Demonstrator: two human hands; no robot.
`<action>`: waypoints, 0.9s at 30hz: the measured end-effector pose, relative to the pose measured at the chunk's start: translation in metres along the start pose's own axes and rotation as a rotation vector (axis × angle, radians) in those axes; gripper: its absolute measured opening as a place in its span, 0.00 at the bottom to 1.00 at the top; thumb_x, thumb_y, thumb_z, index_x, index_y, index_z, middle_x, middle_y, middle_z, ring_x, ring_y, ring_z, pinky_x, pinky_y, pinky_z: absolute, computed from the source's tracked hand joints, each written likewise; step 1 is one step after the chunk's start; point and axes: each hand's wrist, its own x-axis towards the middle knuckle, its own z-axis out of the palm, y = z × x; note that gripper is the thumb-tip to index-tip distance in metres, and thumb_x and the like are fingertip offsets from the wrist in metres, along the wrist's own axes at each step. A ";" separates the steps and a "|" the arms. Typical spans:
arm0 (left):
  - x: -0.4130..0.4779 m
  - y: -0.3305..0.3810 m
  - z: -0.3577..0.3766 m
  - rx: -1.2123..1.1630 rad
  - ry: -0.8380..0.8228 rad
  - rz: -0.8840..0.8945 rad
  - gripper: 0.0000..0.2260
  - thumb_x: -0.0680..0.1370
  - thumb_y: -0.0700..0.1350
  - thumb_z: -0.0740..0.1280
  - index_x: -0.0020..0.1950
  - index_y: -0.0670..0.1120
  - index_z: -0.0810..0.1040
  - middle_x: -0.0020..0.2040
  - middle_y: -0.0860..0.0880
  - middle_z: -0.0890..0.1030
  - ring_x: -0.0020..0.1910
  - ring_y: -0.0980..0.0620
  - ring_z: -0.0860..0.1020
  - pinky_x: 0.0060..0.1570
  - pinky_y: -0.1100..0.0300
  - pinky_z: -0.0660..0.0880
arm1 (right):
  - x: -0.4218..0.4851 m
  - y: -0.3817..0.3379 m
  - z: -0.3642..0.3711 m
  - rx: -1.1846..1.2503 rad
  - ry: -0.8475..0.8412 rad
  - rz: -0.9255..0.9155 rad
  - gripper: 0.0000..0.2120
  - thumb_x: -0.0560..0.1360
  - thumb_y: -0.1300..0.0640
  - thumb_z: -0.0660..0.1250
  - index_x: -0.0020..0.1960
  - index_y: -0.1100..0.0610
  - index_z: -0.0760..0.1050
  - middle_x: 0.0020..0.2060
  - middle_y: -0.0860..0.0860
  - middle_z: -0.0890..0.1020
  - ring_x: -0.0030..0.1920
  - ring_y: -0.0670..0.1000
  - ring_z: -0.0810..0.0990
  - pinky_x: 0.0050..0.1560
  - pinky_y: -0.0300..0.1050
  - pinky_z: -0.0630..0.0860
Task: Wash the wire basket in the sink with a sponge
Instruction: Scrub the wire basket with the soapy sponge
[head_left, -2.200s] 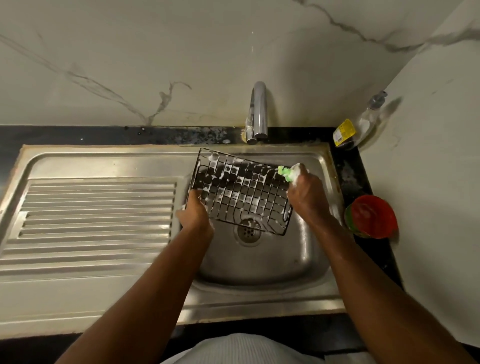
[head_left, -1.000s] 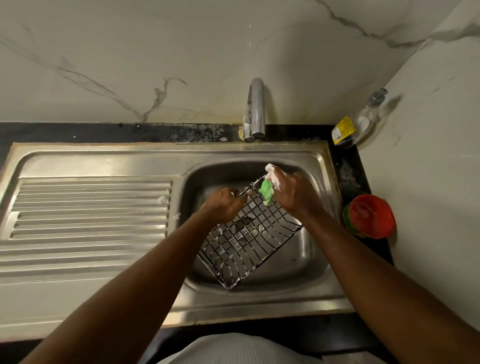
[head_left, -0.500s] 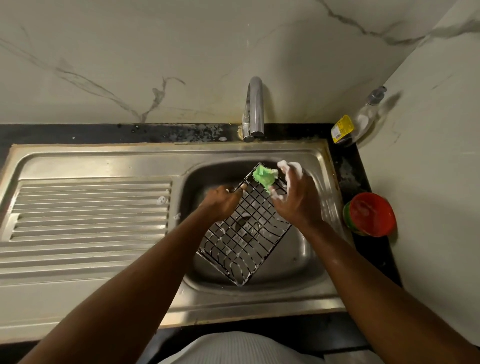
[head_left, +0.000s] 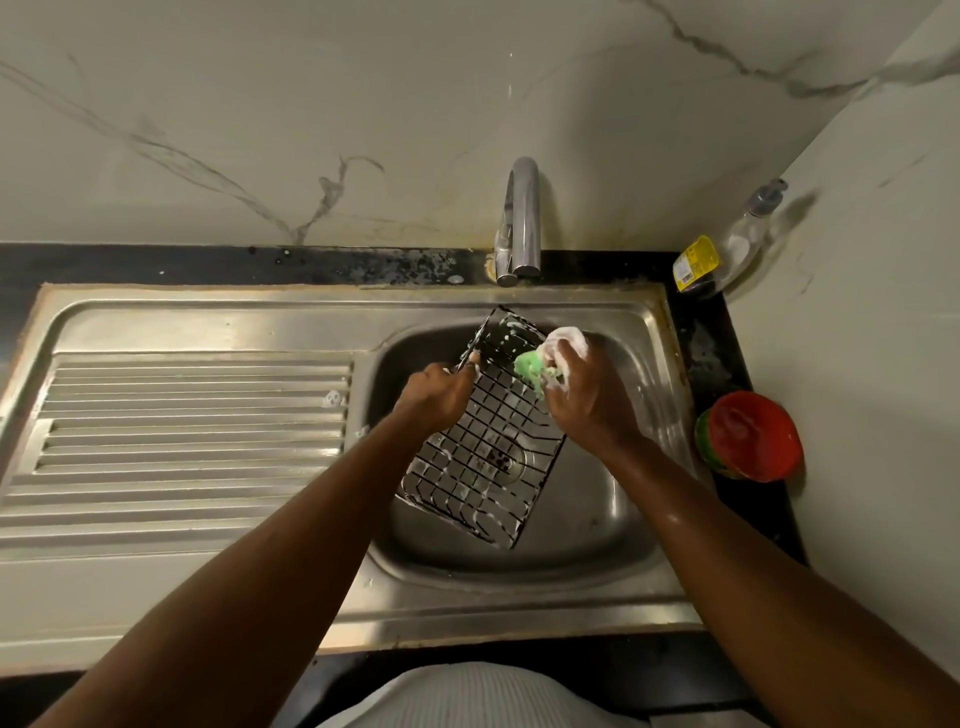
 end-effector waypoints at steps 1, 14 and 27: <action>0.000 0.000 -0.001 0.014 0.006 0.012 0.31 0.86 0.63 0.48 0.78 0.43 0.69 0.68 0.33 0.73 0.57 0.41 0.76 0.46 0.55 0.72 | -0.002 -0.001 0.001 0.101 0.008 0.072 0.19 0.78 0.55 0.62 0.66 0.63 0.73 0.56 0.63 0.79 0.53 0.57 0.80 0.52 0.50 0.81; -0.028 0.009 0.015 -0.122 0.043 0.006 0.31 0.84 0.65 0.53 0.74 0.42 0.72 0.68 0.33 0.75 0.64 0.35 0.76 0.64 0.40 0.77 | 0.020 -0.009 0.000 0.052 -0.016 0.411 0.21 0.79 0.64 0.66 0.71 0.58 0.75 0.60 0.61 0.82 0.60 0.60 0.80 0.56 0.50 0.78; -0.021 -0.002 0.002 -0.578 -0.024 0.112 0.21 0.84 0.63 0.59 0.58 0.49 0.82 0.50 0.48 0.84 0.49 0.51 0.81 0.50 0.55 0.78 | -0.022 0.038 0.024 1.315 0.013 1.282 0.15 0.83 0.52 0.60 0.66 0.56 0.78 0.60 0.60 0.83 0.54 0.59 0.82 0.52 0.56 0.80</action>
